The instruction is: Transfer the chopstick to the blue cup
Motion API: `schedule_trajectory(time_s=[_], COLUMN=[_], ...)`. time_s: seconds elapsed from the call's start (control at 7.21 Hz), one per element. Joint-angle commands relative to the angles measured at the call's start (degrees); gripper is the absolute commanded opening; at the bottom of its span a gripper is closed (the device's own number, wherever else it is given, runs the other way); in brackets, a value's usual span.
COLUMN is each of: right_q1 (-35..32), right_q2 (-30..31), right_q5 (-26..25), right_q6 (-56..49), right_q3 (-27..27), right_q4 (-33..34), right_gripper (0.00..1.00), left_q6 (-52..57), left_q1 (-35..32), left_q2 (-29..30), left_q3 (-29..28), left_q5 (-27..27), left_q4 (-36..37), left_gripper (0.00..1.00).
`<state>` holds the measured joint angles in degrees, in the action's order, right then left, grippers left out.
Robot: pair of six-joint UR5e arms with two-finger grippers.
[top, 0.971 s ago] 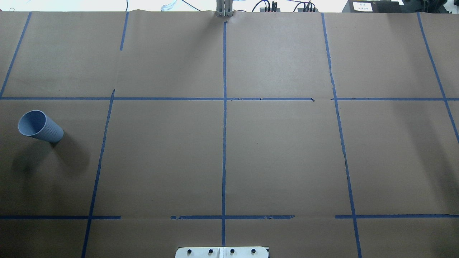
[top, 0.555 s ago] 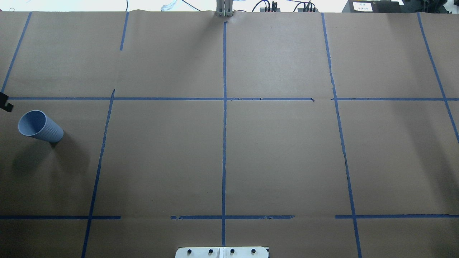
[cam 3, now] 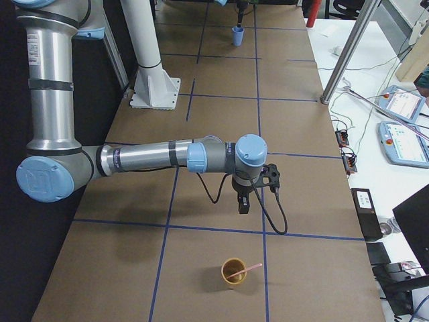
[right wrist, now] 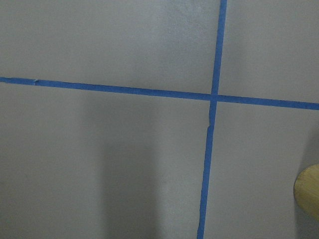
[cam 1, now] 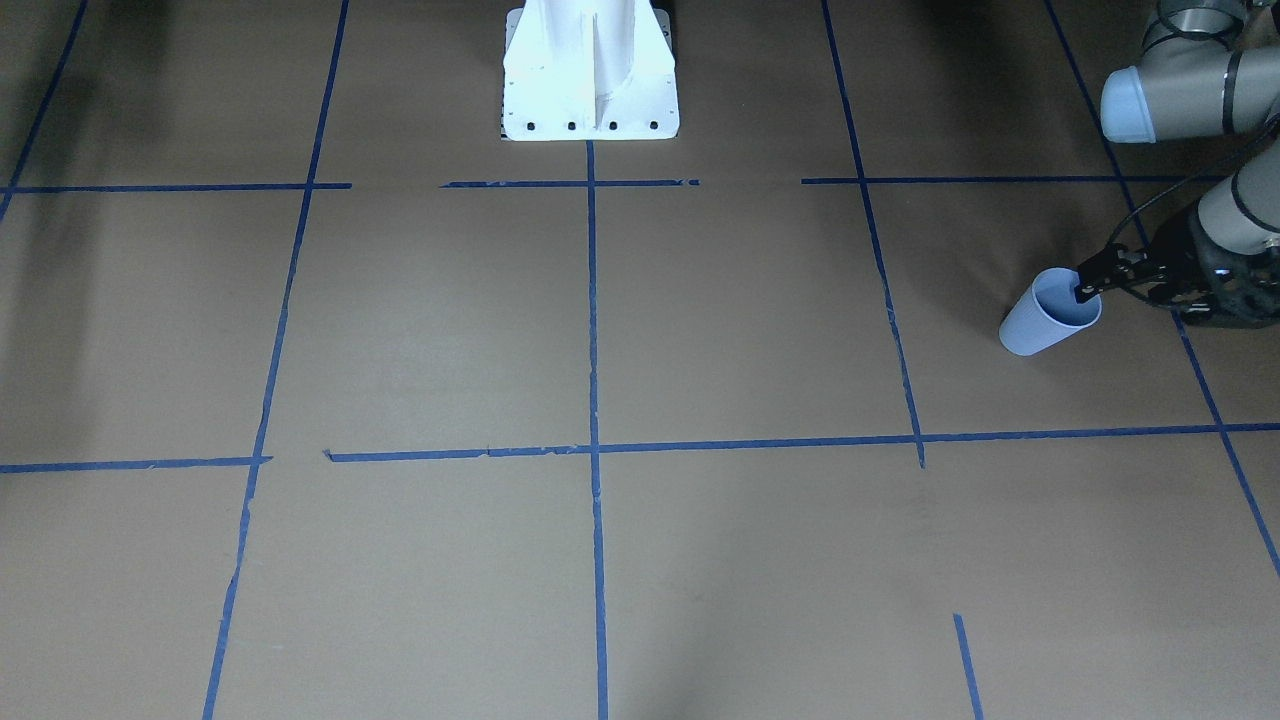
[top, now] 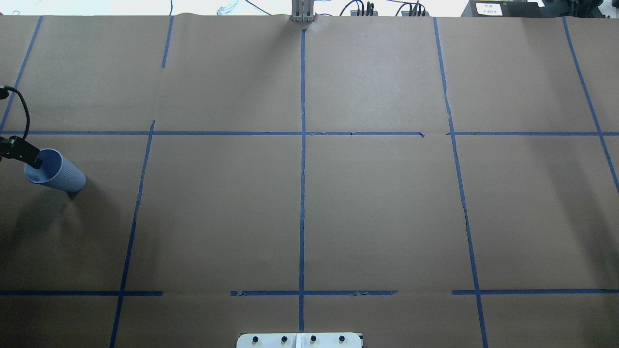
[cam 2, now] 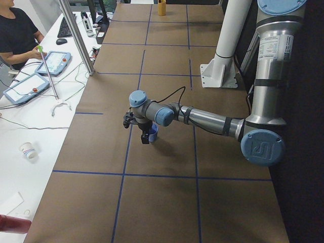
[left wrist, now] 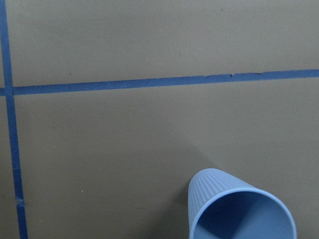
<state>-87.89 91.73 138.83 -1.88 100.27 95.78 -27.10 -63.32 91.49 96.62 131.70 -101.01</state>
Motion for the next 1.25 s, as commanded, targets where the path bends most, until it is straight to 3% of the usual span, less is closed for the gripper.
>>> schedule_trajectory(time_s=[0.0,0.14,0.42,0.69,1.11], right_q1=[0.0,0.0,0.0,0.0,0.0], right_q2=[0.0,0.0,0.0,0.0,-0.1], right_q5=[0.6,0.6,0.7,0.7,0.6], right_q6=[-0.1,-0.1,-0.1,0.0,0.0], right_q3=[0.0,0.3,0.7,0.8,0.9], right_q4=[-0.1,-0.1,-0.2,-0.2,-0.2], right_gripper=[1.0,1.0,1.0,1.0,1.0], left_q6=[-2.5,-5.2,-10.6,-22.2,-40.3], left_q1=[2.1,2.4,2.5,3.0,12.4], left_q2=[1.4,3.5,6.3,13.9,26.8], left_q3=[-5.4,-5.6,-4.8,-3.0,-3.4], left_q5=[0.0,0.0,0.2,0.6,-0.9], left_q4=[-6.4,-6.2,-6.1,-5.6,-5.6], left_gripper=[0.34,0.02,0.0,0.0,0.0])
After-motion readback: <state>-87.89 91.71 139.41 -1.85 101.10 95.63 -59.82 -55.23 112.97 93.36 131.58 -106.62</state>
